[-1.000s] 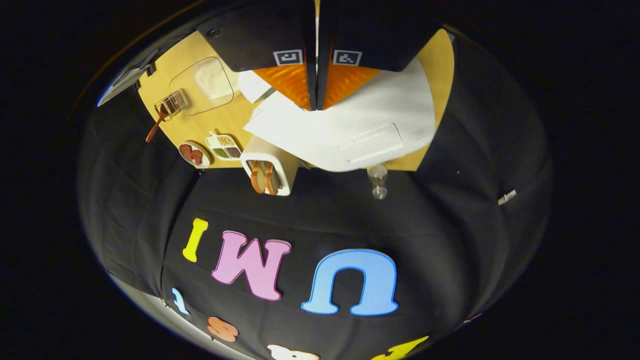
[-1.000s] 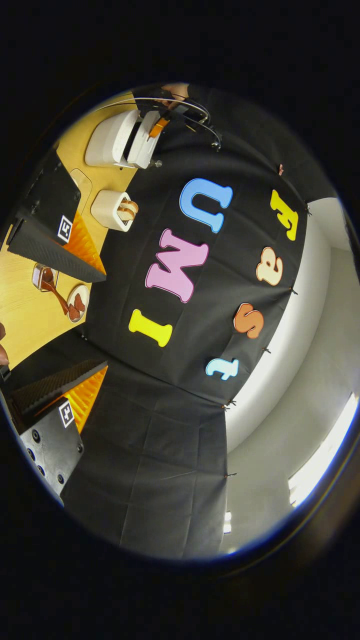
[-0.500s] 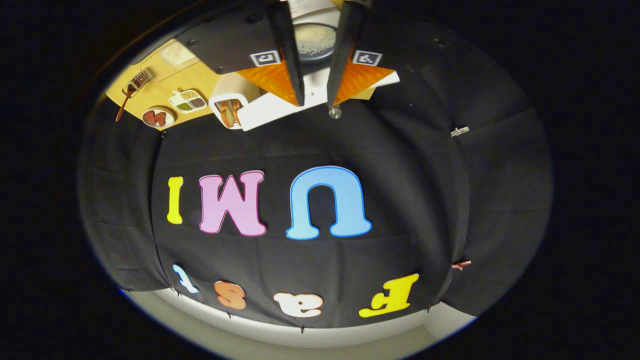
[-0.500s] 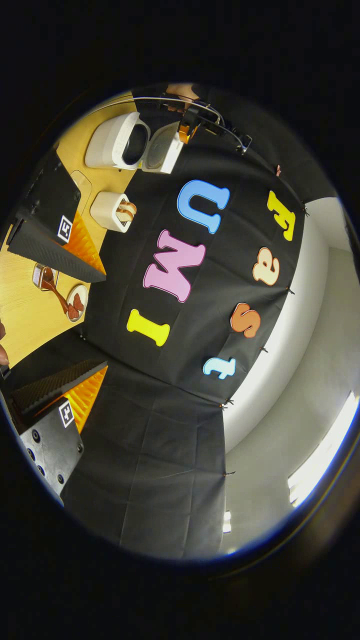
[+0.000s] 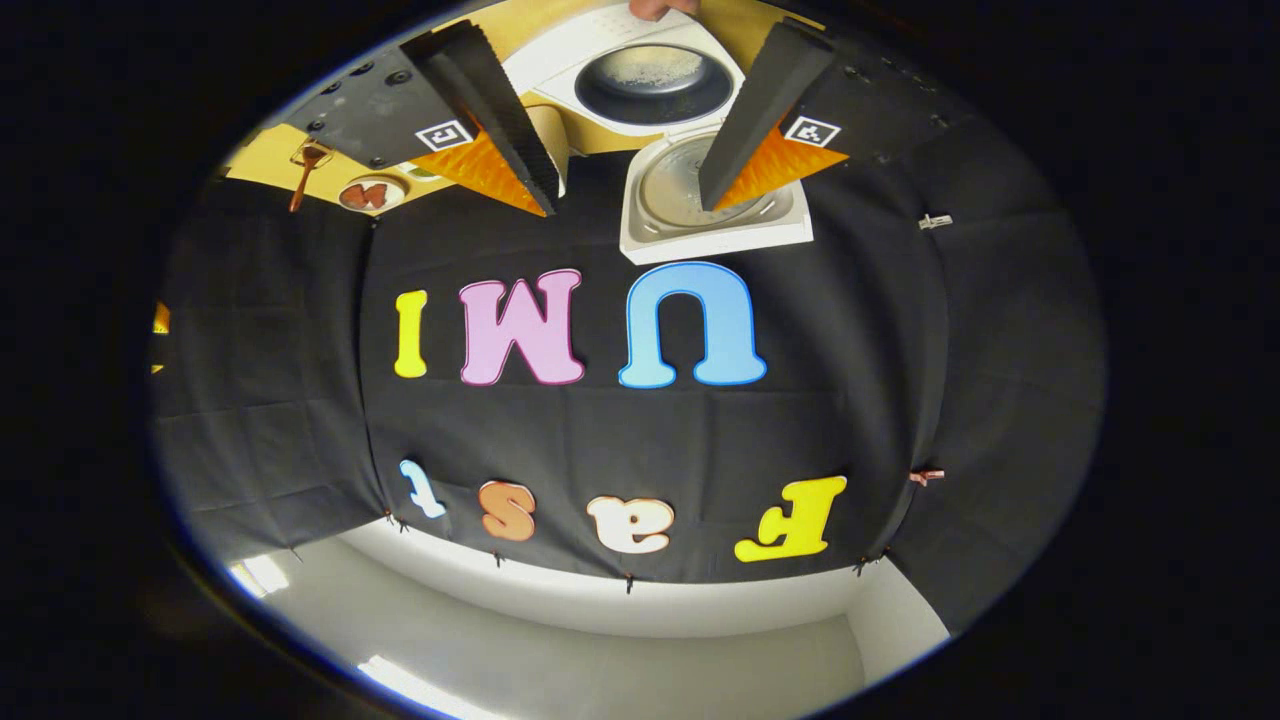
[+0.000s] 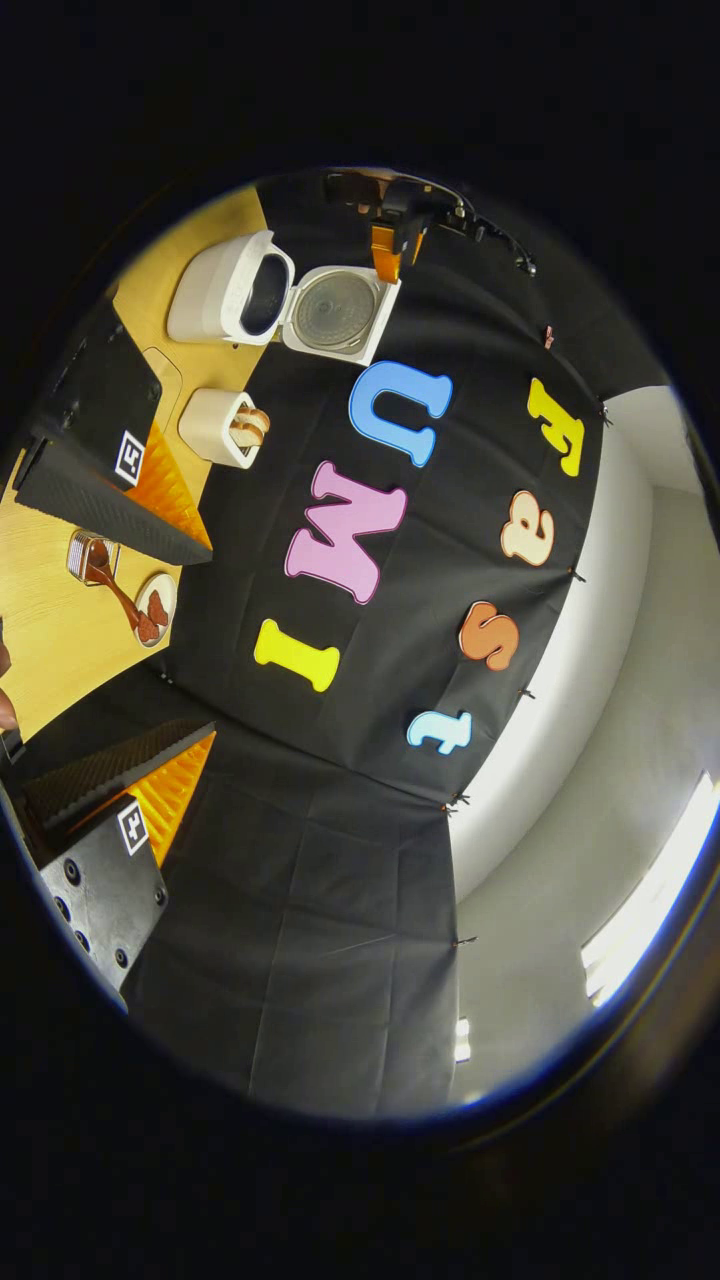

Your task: Close the left gripper, press the button to open the rice cooker; take a wooden spoon from the chopstick holder with the right hand, scoop a spoonful of rice and pour it into the rice cooker, then put the wooden spoon back into the chopstick holder.

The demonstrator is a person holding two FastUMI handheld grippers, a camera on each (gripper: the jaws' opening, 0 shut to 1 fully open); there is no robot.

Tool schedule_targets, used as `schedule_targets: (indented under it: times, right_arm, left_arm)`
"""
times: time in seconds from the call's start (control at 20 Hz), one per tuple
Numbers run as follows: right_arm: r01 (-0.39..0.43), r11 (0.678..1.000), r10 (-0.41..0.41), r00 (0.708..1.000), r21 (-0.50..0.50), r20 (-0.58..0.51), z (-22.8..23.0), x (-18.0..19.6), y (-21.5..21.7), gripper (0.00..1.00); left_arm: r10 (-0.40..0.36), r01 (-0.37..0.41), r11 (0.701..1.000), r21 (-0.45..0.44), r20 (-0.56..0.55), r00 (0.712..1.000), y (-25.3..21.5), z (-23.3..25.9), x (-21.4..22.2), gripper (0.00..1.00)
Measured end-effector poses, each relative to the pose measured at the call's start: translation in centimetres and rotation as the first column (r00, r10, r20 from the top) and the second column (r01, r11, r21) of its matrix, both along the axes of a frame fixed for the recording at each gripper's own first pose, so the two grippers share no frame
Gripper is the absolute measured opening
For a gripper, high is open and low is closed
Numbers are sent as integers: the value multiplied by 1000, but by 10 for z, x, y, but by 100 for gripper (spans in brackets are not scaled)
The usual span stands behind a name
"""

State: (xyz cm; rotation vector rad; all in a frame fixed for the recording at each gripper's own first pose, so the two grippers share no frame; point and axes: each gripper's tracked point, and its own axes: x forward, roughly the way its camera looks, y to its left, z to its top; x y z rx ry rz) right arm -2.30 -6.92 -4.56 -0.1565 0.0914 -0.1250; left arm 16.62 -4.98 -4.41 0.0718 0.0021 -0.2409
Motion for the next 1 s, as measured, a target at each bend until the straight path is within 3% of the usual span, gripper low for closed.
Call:
schedule_targets:
  times: [0.35,0.65,1.0]
  right_arm:
    - [-29,999,29,1000,18,-1,-3,0,10,97]
    - [-55,998,55,999,35,-1,-7,1,17,97]
    - [-57,993,62,997,107,-39,-40,19,-2,97]
  left_arm:
    - [3,0,999,-49,64,998,-1,28,-73,97]
    - [63,-61,998,-36,58,996,5,28,-117,96]
    - [81,-81,997,6,32,996,-10,18,-153,97]
